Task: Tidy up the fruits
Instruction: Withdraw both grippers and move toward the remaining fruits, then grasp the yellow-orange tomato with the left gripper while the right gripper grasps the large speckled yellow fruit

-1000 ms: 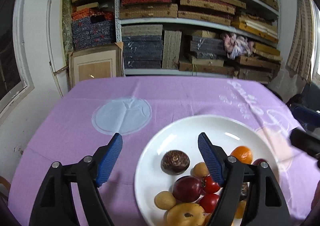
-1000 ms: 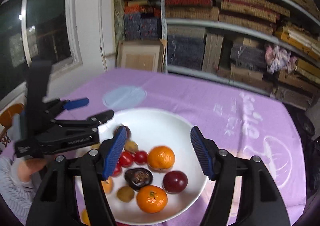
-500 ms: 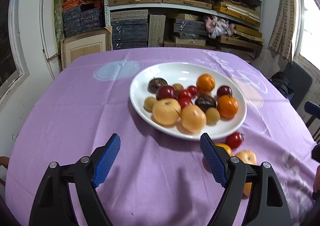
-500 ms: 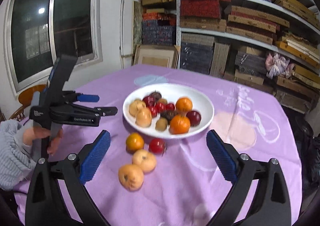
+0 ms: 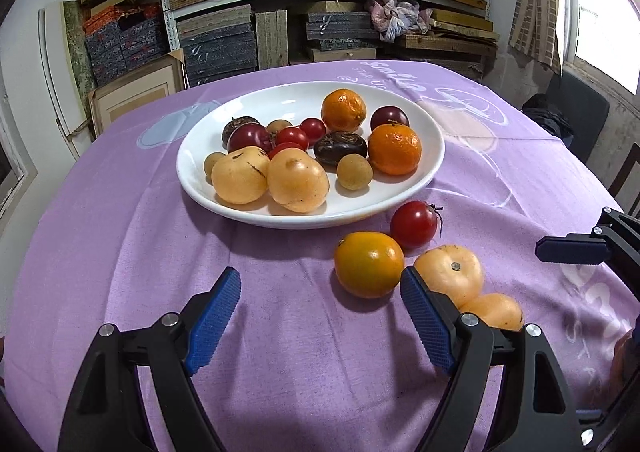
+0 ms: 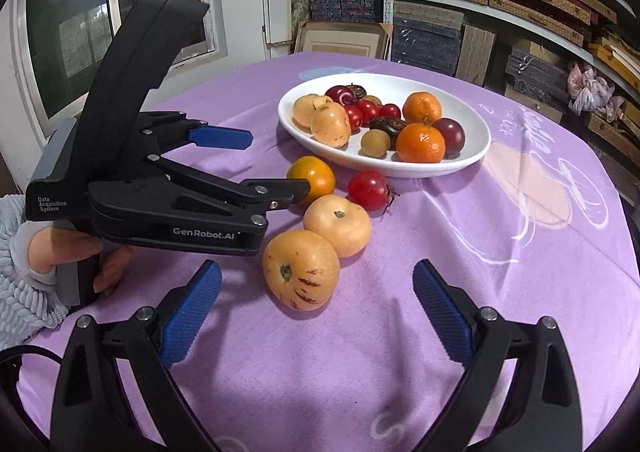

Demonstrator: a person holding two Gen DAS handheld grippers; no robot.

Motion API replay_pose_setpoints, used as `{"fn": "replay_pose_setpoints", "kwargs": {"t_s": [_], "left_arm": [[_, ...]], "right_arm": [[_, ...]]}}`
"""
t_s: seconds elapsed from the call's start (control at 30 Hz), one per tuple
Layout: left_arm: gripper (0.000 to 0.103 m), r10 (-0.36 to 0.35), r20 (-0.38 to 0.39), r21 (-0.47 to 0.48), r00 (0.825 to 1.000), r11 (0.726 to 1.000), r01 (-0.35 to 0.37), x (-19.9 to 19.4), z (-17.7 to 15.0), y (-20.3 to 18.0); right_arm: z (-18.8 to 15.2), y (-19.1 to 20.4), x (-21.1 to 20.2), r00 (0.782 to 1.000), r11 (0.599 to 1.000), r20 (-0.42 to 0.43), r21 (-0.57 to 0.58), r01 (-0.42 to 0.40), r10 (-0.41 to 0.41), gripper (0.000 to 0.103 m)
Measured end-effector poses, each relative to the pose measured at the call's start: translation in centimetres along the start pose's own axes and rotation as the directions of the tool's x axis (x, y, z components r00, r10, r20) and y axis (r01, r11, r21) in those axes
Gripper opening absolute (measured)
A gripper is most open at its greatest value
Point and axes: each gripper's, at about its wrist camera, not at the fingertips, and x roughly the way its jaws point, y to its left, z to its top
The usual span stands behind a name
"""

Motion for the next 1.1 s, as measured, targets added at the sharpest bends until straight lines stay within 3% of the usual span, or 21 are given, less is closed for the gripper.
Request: {"fn": "replay_pose_setpoints", "kwargs": {"t_s": [0.2,0.33,0.57,0.73,0.93,1.1], "left_arm": [[0.081,-0.028,-0.004,0.009,1.000,1.000,0.028,0.4,0.2,-0.5],[0.079,-0.057,-0.010,-0.005,0.998,0.998,0.057,0.7,0.5,-0.4],[0.057,-0.112,-0.034,0.003,0.993,0.994,0.112,1.3,0.7,-0.9],[0.053,-0.133,-0.039,0.012,0.990,0.991,0.134,1.6,0.8,-1.3],[0.039,-0.164,-0.054,-0.002,0.985,0.986,0.164,2.1,1.0,-1.2],[0.039,-0.169,-0.056,0.011,0.984,0.985,0.169,2.1,1.0,-1.7]], "right_arm": [[0.3,-0.1,0.8,1.000,1.000,-0.022,0.007,-0.021,0.021,0.093],[0.6,-0.7,1.5,0.997,0.997,-0.053,0.052,-0.054,0.057,0.080],[0.5,-0.6,2.2,0.995,0.996,-0.076,0.067,-0.065,0.070,0.071],[0.6,-0.6,2.5,0.992,0.994,-0.089,0.071,-0.085,0.091,0.060],[0.6,-1.0,3.0,0.989,0.991,-0.107,0.098,-0.095,0.106,0.043],[0.6,-1.0,3.2,0.989,0.991,-0.106,0.101,-0.091,0.102,0.042]]}}
